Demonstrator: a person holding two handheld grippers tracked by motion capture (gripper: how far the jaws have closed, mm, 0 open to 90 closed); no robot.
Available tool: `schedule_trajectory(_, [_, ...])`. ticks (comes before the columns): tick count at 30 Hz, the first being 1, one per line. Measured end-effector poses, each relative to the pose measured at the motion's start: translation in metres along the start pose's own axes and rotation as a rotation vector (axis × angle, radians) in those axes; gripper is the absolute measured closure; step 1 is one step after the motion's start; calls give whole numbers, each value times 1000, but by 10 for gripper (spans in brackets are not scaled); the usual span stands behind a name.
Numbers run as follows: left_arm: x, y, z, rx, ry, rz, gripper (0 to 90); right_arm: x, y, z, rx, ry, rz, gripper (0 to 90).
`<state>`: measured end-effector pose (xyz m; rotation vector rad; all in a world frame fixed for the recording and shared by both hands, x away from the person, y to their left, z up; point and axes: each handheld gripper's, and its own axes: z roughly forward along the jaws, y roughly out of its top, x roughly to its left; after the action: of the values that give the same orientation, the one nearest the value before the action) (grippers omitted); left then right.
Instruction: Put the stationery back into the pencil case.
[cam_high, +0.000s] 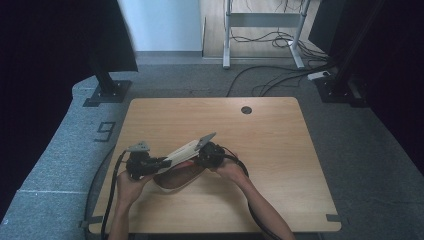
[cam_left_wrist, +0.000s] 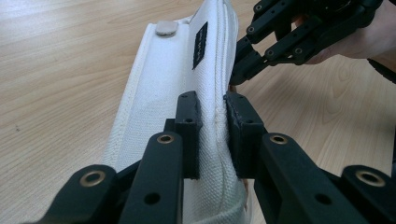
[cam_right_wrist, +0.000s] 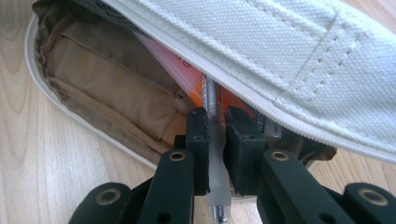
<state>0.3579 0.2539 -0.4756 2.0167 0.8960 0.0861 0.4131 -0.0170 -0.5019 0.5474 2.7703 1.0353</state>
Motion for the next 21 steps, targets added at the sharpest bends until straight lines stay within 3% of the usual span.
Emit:
schedule_trajectory(12, [1,0,0,2,-2,-3,765,-10,-3,4,-9,-43,33,751])
schedule_trajectory(21, [1,-1,0,3,-3,-2,764,-18,-9,2,0,-91,69,647])
